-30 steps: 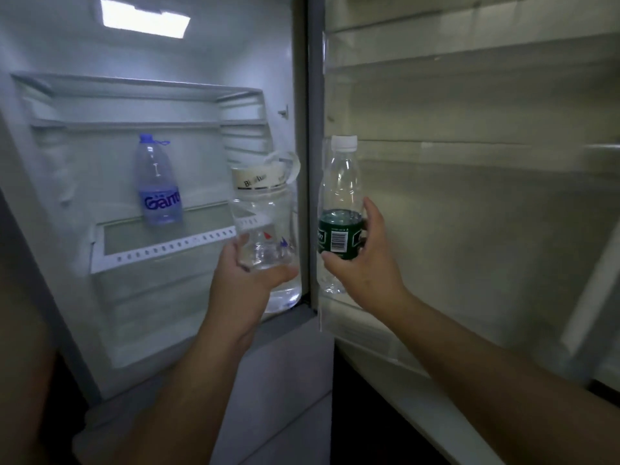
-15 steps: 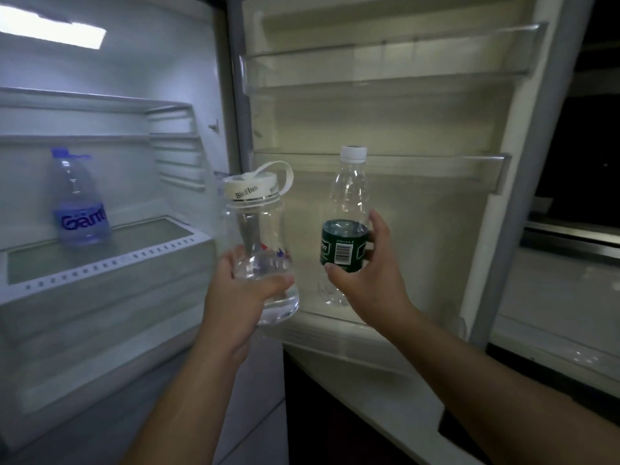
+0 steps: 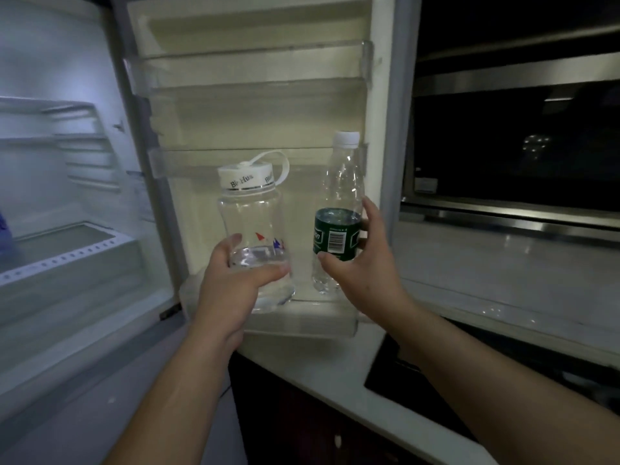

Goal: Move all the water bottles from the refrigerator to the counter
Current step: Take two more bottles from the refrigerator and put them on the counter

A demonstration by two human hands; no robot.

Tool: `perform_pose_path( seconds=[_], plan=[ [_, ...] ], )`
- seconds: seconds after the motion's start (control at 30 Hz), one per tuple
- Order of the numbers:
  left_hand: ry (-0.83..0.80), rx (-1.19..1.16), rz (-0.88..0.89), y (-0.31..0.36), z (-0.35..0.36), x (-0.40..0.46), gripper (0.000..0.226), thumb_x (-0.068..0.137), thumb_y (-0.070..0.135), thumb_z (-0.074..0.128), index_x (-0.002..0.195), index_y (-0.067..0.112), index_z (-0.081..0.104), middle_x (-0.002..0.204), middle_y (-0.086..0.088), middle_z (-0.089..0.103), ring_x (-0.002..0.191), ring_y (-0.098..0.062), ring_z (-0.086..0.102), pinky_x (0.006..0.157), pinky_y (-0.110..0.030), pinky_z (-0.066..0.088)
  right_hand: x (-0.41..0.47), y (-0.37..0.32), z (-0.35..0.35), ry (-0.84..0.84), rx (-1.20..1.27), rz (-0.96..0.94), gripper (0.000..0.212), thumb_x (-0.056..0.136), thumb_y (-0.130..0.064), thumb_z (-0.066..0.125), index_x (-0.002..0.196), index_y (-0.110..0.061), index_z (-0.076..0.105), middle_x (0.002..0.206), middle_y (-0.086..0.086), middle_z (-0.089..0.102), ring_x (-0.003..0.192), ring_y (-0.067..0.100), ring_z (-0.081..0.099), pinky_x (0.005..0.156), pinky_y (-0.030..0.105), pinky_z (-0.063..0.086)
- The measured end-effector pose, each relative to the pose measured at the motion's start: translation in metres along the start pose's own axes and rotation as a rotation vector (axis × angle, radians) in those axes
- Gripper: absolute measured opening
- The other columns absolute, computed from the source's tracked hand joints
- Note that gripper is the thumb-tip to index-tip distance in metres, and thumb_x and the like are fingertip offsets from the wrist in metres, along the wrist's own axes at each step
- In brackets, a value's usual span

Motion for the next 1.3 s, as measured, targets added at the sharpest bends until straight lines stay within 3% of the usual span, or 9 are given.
perform_pose_path(
  seconds=[0.13,0.27,0.47,0.6,0.7,0.87,1.07,1.23,1.3],
  plan=[
    [-0.064,-0.010,0.005,0.004,0.045,-0.029,0.100,0.045,0.019,0.093,0.134,0.028,0.050,0.121,0.005,0.064,0.102,-0.011,0.065,0.094,-0.037,0.052,-0.020,-0.003,-0.053,0.037,-0.010,-0.003,0.091,0.076,-0.009,0.078,0.143,-0.036,0.022,0.107,-0.027,0.049,0.094,-0.021,0.054,0.079,0.014,0.052],
    [-0.156,-0.028,-0.014,0.006,0.095,-0.055,0.095,0.053,0.013,0.093,0.135,0.027,0.049,0.117,0.005,0.066,0.099,-0.011,0.067,0.089,-0.036,0.053,-0.041,-0.006,-0.109,0.095,-0.031,0.010,0.102,0.073,-0.020,0.081,0.150,-0.033,0.016,0.122,-0.022,0.048,0.107,-0.015,0.049,0.094,0.027,0.051],
    [-0.293,-0.067,-0.008,0.007,0.174,-0.096,0.080,0.063,0.000,0.086,0.130,0.026,0.051,0.106,0.009,0.067,0.084,-0.006,0.070,0.063,-0.024,0.056,-0.077,-0.009,-0.199,0.190,-0.096,0.001,0.095,0.075,-0.014,0.080,0.148,-0.030,0.021,0.113,-0.028,0.046,0.101,-0.023,0.047,0.085,0.006,0.045],
    [-0.404,-0.079,-0.018,0.004,0.234,-0.129,0.062,0.061,-0.001,0.087,0.107,0.033,0.060,0.091,0.013,0.073,0.085,-0.013,0.072,0.074,-0.036,0.058,-0.107,-0.010,-0.261,0.268,-0.178,0.018,0.096,0.076,-0.010,0.079,0.150,-0.024,0.018,0.110,-0.029,0.042,0.095,-0.031,0.042,0.073,-0.003,0.038],
    [-0.506,-0.101,-0.022,0.000,0.279,-0.155,0.073,0.057,-0.002,0.087,0.121,0.020,0.060,0.098,0.003,0.075,0.086,-0.016,0.073,0.066,-0.030,0.056,-0.130,-0.009,-0.306,0.333,-0.240,0.039,0.095,0.077,-0.008,0.078,0.150,-0.023,0.019,0.109,-0.030,0.040,0.095,-0.032,0.041,0.072,-0.004,0.037],
    [-0.640,-0.121,-0.038,-0.002,0.346,-0.198,0.081,0.053,0.006,0.091,0.124,0.025,0.056,0.106,0.001,0.073,0.091,-0.017,0.073,0.078,-0.037,0.056,-0.166,-0.009,-0.376,0.454,-0.346,0.089,0.096,0.075,-0.023,0.080,0.146,-0.041,0.017,0.109,-0.034,0.044,0.098,-0.022,0.049,0.077,0.007,0.046],
    [-0.804,-0.146,-0.023,0.009,0.418,-0.252,0.056,0.065,-0.006,0.082,0.098,0.032,0.058,0.080,0.017,0.074,0.073,0.000,0.071,0.056,-0.012,0.050,-0.207,-0.020,-0.445,0.580,-0.459,0.115,0.091,0.075,-0.024,0.078,0.140,-0.047,0.020,0.112,-0.032,0.044,0.102,-0.015,0.050,0.079,0.010,0.047],
    [-0.956,-0.168,-0.039,0.005,0.475,-0.290,0.070,0.062,0.004,0.085,0.124,0.024,0.059,0.102,0.005,0.074,0.086,-0.009,0.072,0.059,-0.020,0.051,-0.242,-0.021,-0.494,0.691,-0.527,0.183,0.096,0.073,-0.028,0.078,0.144,-0.045,0.016,0.121,-0.024,0.047,0.107,-0.001,0.056,0.090,0.031,0.053],
    [-0.998,-0.187,-0.063,0.001,0.497,-0.306,0.072,0.061,0.005,0.086,0.124,0.025,0.057,0.103,0.005,0.073,0.085,-0.006,0.072,0.060,-0.021,0.050,-0.256,-0.020,-0.512,0.735,-0.555,0.208,0.096,0.073,-0.028,0.079,0.144,-0.045,0.017,0.119,-0.027,0.046,0.106,-0.002,0.057,0.088,0.027,0.052]
  ],
)
Point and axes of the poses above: each hand's wrist, its own x-axis towards the middle knuckle, its own z-axis out of the palm, y = z × x, the point moved 7 cm from there along x, towards the middle knuckle
